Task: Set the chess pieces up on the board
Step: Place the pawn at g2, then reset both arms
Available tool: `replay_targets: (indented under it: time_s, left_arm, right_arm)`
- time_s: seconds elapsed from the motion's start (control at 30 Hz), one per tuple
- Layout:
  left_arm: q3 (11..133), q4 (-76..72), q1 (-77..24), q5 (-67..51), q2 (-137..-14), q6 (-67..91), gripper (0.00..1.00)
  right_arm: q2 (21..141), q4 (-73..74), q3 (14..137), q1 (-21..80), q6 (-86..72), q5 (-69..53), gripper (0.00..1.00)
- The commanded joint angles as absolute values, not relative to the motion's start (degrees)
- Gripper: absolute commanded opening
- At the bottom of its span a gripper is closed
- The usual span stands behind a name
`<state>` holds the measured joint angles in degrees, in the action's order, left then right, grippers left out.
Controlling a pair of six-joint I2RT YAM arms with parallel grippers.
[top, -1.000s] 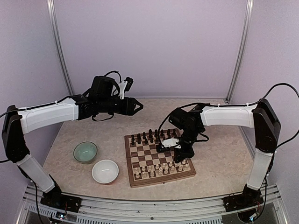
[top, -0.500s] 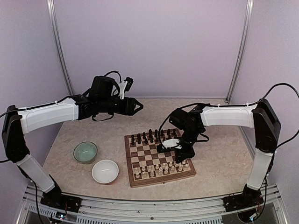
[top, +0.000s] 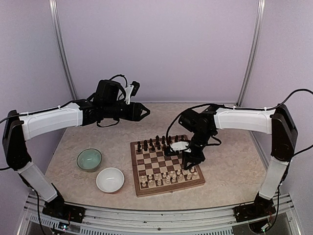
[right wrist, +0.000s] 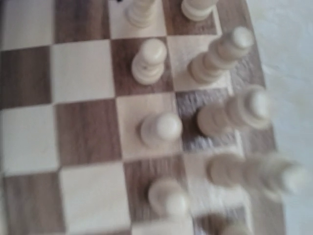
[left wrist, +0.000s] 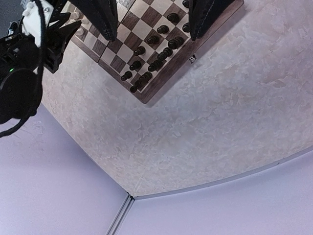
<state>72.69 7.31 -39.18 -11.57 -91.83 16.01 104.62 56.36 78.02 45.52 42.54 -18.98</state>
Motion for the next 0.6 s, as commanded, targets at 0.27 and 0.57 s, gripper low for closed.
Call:
replay_targets:
  time_s: [0.27,0.57]
  left_arm:
    - [78.33,14.16,-39.2,-0.2,-92.07,5.04,0.53]
    - [80.8,20.02,-38.82,13.92,-84.95,3.27,0.98]
  right_arm:
    - [83.38,40.41,74.24,27.97,38.08,-21.21,0.4]
    - [63.86,12.58,60.29,18.47,23.64,-5.27,0.99]
